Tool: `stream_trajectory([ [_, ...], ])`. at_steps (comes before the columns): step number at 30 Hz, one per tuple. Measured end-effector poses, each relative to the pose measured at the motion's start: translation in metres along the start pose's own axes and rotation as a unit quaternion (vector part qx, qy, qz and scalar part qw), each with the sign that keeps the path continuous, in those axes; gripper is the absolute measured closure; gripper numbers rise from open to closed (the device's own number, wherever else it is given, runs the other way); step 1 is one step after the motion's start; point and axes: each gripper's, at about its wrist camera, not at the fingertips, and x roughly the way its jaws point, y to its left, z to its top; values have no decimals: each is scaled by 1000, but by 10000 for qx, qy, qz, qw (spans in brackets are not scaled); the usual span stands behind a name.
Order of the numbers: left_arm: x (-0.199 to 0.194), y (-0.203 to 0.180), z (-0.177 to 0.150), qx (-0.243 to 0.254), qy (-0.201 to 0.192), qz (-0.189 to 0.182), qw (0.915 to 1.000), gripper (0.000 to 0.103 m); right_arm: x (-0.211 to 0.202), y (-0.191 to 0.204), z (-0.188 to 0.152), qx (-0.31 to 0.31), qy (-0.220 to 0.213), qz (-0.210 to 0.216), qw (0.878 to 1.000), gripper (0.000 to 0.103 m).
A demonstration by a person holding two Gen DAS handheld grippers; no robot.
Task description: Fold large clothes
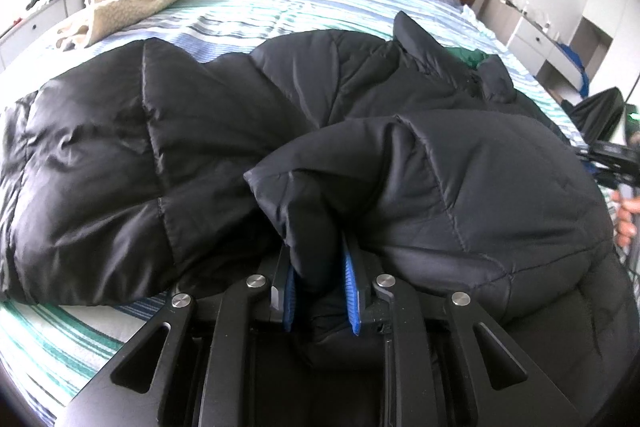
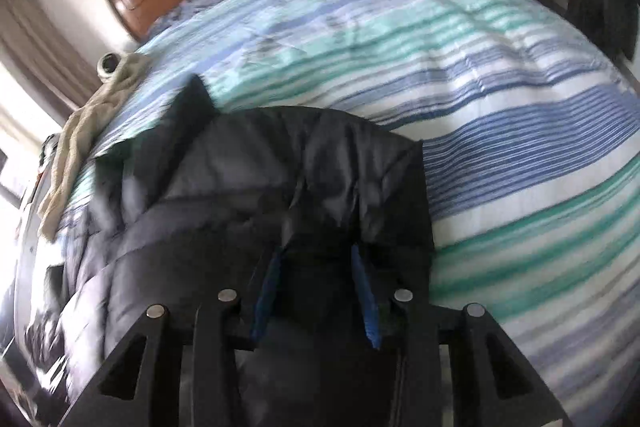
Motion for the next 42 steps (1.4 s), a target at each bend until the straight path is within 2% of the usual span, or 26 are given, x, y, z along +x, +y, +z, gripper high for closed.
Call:
stream_trajectory([
  [4,0,0,-1,-5,-25,-5,10000,84,-36,12,-48,-333,93,228,9991,64],
  [6,0,-1,-1,37,-20,39,10000,84,-16,10,-70,-312,562,-24,9979,65],
  [7,0,-2,-1,63,-16,55,10000,83,-4,3,-78,-193,639,9,9978,65],
  [9,0,-5,0,121,21,125,9998,83,-1,-2,-78,44,484,78,9988,65],
  [11,-3,-6,3,152,80,193,9997,81,-8,3,-77,118,443,-73,9989,65],
  [12,-7,-7,4,185,149,253,9994,78,-15,7,-80,78,399,-152,9991,65],
  [14,-26,-8,2,279,255,352,9987,62,-39,20,-93,-161,241,-138,9995,62],
  [15,-34,-8,0,306,247,371,9985,44,-56,28,-103,-348,142,-35,9993,50],
  [16,-46,-8,-4,333,201,394,9985,30,-68,33,-113,-469,101,30,9988,31],
  [18,-72,-4,-11,372,72,352,9987,20,-93,38,-132,-674,3,48,9977,12],
  [21,-99,3,-20,431,93,366,9984,19,-131,47,-170,-1014,-219,-22,9946,12],
  [24,-118,20,-28,344,121,573,9977,15,-158,55,-204,-1232,-389,-8,9916,12],
  [27,-131,53,-34,-123,117,716,9973,14,-169,63,-230,-1288,-479,51,9905,12],
  [30,-132,104,-37,-936,78,894,9916,14,-167,69,-243,-1151,-351,149,9926,12],
  [31,-131,125,-39,-1299,34,909,9873,14,-165,72,-248,-1112,-333,178,9931,12],
  [33,-126,173,-43,-2139,-40,916,9725,14,-165,78,-254,-1091,-295,250,9933,12],
  [34,-123,196,-46,-2533,-64,942,9628,14,-166,83,-258,-1090,-299,285,9932,12],
  [35,-117,225,-48,-3013,-76,966,9486,14,-166,87,-259,-1094,-313,315,9930,12],
  [37,-110,256,-50,-3529,-180,784,9322,14,-167,95,-263,-1148,-301,383,9922,12],
  [39,-110,281,-48,-3961,-521,531,9152,13,-165,105,-266,-1245,-273,395,9911,12],
  [41,-110,301,-44,-4385,-814,390,8942,13,-163,111,-269,-1303,-235,418,9903,12],
  [42,-110,305,-44,-4519,-903,384,8867,18,-162,114,-271,-1321,-201,453,9900,12],
])
